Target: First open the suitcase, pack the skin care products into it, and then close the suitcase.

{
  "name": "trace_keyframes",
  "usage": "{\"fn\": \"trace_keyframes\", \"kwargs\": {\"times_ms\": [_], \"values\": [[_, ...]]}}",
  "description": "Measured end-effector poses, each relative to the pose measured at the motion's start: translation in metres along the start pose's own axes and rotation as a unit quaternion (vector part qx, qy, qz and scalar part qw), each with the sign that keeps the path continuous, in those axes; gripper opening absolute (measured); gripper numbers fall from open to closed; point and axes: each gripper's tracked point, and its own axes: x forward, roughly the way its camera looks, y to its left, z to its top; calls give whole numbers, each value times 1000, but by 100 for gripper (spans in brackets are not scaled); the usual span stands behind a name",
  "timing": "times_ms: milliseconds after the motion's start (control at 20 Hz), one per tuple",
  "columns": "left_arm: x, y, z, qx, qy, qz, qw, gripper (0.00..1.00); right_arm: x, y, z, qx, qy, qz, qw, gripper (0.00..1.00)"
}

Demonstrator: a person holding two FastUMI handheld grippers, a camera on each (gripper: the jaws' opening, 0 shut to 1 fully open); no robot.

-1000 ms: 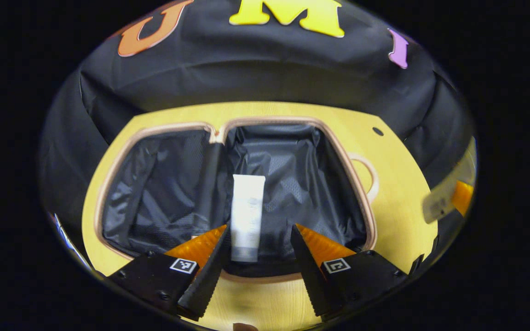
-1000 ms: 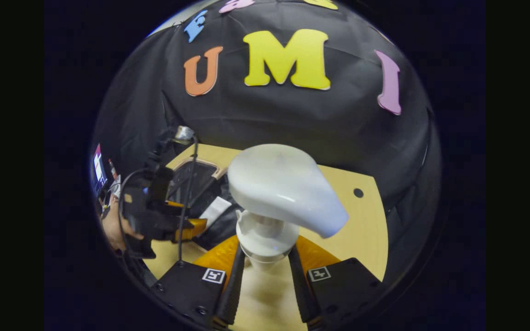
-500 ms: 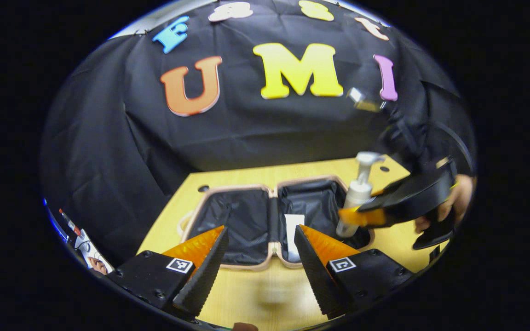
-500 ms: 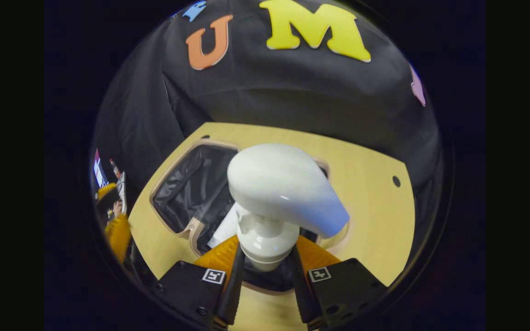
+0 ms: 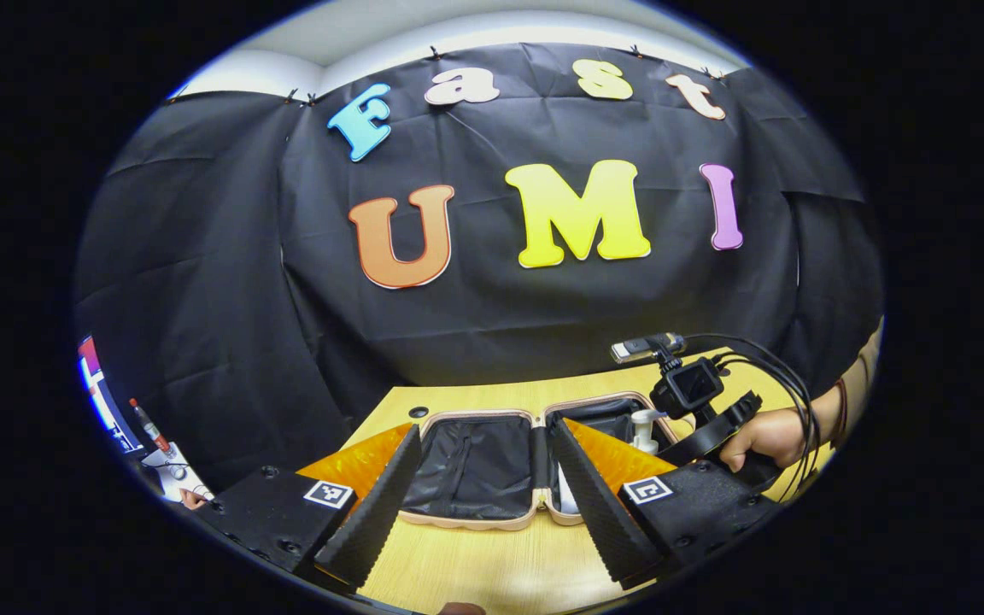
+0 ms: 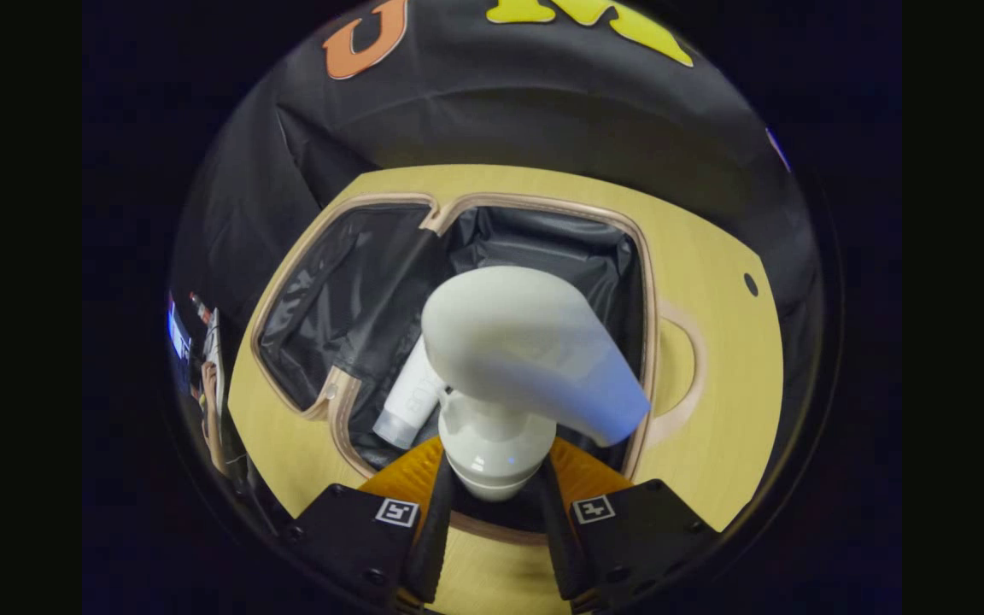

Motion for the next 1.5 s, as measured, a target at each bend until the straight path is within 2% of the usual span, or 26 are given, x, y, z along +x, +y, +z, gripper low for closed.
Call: {"fn": "trace_keyframes", "kwargs": {"times_ms": [100,150,350,400,550,700,950,1000,1050,1100,1150,1250,1300,1400,1450,1500], "values": [[-2,9,-8,4,9,10,1000,99,4,-2,6,22,-2,-1,1000,46],[-4,11,-13,0,14,10,1000,99,10,-4,8,32,-2,-5,999,48],[-3,23,-34,-35,45,25,998,99,23,-11,20,93,-6,-23,995,48],[-2,27,-36,-48,49,31,997,99,27,-13,22,94,-6,-29,995,46],[-3,37,-37,-73,56,39,995,99,43,-15,14,101,17,-49,994,48],[0,51,-39,-60,49,51,996,99,54,-13,-2,131,49,-52,989,48],[9,65,-37,-66,37,52,996,99,53,-13,-2,132,45,-50,989,51],[13,70,-39,-64,39,56,996,99,48,-9,0,129,39,-44,990,52],[17,77,-40,-60,39,60,996,99,42,-8,3,122,32,-40,991,58],[24,84,-41,-62,38,64,995,99,34,-7,7,108,19,-38,993,71],[32,89,-45,-74,48,61,994,99,20,-7,15,93,0,-33,995,80],[46,104,-59,-111,64,67,990,99,-10,-3,29,66,-38,-20,997,78],[53,112,-68,-130,71,69,986,99,-30,-1,38,53,-64,-14,996,82],[65,129,-87,-166,87,75,979,99,-77,-6,59,33,-124,-13,992,82],[76,139,-98,-186,92,78,975,99,-101,-9,67,23,-152,-13,988,77],[86,148,-109,-209,100,82,969,99,-128,-14,77,12,-181,-16,983,82]]}}
